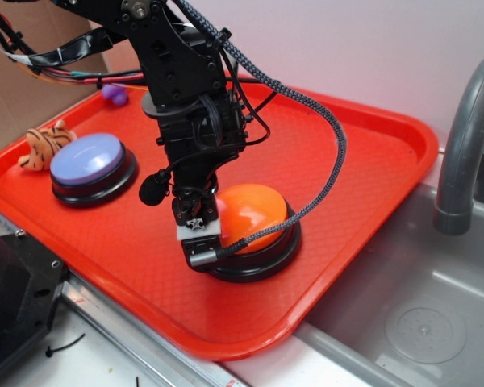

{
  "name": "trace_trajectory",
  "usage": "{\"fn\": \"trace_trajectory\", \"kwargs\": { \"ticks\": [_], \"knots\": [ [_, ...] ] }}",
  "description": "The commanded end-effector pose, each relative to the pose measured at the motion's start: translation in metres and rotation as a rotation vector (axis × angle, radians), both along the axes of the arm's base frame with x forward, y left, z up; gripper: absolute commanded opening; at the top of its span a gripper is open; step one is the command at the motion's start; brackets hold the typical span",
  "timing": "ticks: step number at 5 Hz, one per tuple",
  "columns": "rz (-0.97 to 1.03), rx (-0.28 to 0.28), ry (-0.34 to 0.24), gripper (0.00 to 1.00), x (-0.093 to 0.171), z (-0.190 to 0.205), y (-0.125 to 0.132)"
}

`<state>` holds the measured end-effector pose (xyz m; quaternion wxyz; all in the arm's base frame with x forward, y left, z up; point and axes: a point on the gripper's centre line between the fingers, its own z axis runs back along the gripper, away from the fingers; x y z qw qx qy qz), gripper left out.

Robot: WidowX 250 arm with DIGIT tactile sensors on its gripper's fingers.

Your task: Push the orange button.

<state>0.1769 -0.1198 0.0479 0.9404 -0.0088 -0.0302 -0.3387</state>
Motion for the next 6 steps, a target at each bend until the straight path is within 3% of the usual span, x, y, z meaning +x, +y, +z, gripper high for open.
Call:
{"fn": "trace_trajectory", "kwargs": {
  "ticks": [1,2,4,5,6],
  "knots": [
    [0.042,-0.040,-0.047,1.00,0.008,0.060,-0.006],
    [0.069,-0.061,0.068,1.00,0.017,0.074,-0.005],
    [0.131,-0.053,0.070,1.00,0.014,0.089,-0.007],
    [0.136,-0.023,0.047,1.00,0.012,0.099,-0.002],
    [0.171,-0.030,0.067,1.00,0.007,0.108,0.004]
  ]
}}
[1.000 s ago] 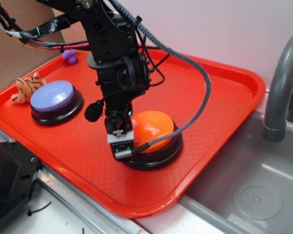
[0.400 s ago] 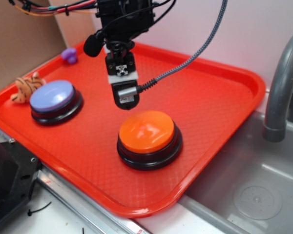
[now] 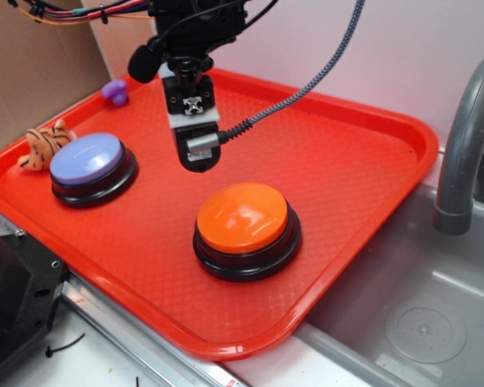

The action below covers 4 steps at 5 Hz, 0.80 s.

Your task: Push the orange button.

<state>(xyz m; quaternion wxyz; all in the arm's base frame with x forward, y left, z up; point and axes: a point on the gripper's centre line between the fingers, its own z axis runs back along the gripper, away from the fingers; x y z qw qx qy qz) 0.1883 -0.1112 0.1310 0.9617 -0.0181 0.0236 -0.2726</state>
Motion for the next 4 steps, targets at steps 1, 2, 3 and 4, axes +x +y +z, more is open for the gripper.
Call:
{"fn": "trace_trajectory", "kwargs": {
  "ticks": [1,2,3,4],
  "knots": [
    [0.058,-0.012,-0.032,1.00,-0.009,0.032,-0.004],
    [0.084,0.012,-0.024,1.00,-0.015,0.038,-0.006],
    [0.097,-0.017,-0.050,1.00,-0.024,0.044,-0.004],
    [0.108,-0.026,-0.056,1.00,-0.029,0.047,-0.002]
  ]
}}
